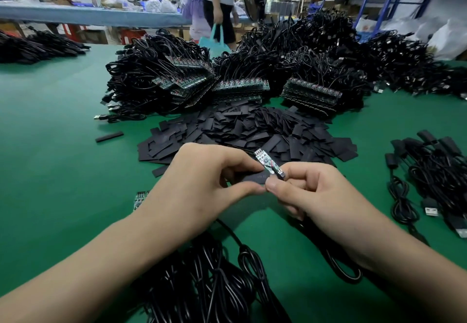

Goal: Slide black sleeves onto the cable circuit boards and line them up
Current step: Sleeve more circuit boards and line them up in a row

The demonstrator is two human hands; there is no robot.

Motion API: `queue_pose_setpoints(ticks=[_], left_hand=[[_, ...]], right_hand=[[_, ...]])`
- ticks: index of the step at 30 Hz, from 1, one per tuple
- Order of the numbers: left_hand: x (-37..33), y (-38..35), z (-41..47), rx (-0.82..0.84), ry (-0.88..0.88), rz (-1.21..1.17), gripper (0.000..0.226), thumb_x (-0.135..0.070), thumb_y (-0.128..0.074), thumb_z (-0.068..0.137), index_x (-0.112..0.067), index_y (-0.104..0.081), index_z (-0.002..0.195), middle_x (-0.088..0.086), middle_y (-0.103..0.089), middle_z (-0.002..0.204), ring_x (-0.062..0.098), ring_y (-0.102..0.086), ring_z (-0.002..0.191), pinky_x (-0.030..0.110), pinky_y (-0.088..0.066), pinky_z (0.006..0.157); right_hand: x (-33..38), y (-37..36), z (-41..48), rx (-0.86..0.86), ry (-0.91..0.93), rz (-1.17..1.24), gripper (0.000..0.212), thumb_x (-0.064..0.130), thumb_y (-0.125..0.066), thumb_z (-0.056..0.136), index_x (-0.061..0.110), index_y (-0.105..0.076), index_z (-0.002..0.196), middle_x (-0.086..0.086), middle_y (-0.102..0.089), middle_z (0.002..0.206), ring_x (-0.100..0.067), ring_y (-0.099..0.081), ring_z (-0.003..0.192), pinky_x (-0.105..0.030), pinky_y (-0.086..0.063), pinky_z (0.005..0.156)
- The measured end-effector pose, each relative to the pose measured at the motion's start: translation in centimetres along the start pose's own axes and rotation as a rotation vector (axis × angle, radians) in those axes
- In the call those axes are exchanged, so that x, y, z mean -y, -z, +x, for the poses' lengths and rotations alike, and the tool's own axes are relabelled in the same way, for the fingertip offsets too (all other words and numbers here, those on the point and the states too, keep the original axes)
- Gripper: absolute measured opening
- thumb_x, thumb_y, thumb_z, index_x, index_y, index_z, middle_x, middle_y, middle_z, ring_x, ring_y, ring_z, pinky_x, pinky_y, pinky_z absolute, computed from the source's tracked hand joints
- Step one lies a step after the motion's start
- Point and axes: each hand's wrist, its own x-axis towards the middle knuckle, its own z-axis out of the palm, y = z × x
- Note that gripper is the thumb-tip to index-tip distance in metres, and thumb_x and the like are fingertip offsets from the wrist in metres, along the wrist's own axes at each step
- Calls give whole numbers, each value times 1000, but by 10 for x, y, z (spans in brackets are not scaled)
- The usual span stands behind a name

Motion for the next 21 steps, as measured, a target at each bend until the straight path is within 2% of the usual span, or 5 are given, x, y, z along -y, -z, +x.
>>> queue_pose_setpoints(ticks=[4, 8, 14, 17, 21], left_hand=[[8, 5, -2, -26, 114, -117, 20, -38, -86, 72, -37, -81, 91, -24, -74, 79, -2, -70, 71, 21, -56, 73], [14, 7, -1, -33, 189, -248, 17, -34, -84, 72, -36, -81, 89, -23, -76, 83, -1, -74, 81, 23, -58, 82], [16, 6, -2, -19, 168, -265, 17, -25, -85, 77, -39, -81, 85, -22, -76, 81, -3, -73, 80, 13, -55, 77], [15, 6, -2, -8, 160, -279, 14, -35, -82, 73, -40, -81, 86, -22, -76, 82, -1, -74, 81, 19, -57, 79], [14, 7, -2, 21, 130, -253, 21, -44, -77, 70, -38, -81, 90, -23, -76, 85, 3, -74, 82, 27, -57, 81]], right_hand=[[3, 4, 1, -49, 75, -70, 41, 53, -54, 99, 19, -69, 81, 4, -45, 55, -17, -37, 54, -29, -33, 53], [5, 11, 1, -2, 73, -78, 37, 46, -50, 94, 22, -61, 69, -3, -36, 59, -36, -23, 60, -45, -18, 56], [6, 12, -1, 126, 46, -7, 36, 40, -52, 95, 20, -57, 65, -3, -28, 60, -23, -19, 60, -34, -17, 55], [6, 12, -1, 158, 37, -9, 36, 39, -52, 95, 21, -57, 64, 1, -30, 57, -16, -21, 57, -31, -17, 53], [7, 13, -2, 208, 20, -19, 36, 38, -53, 95, 19, -57, 66, 6, -32, 56, -11, -24, 53, -18, -23, 49]])
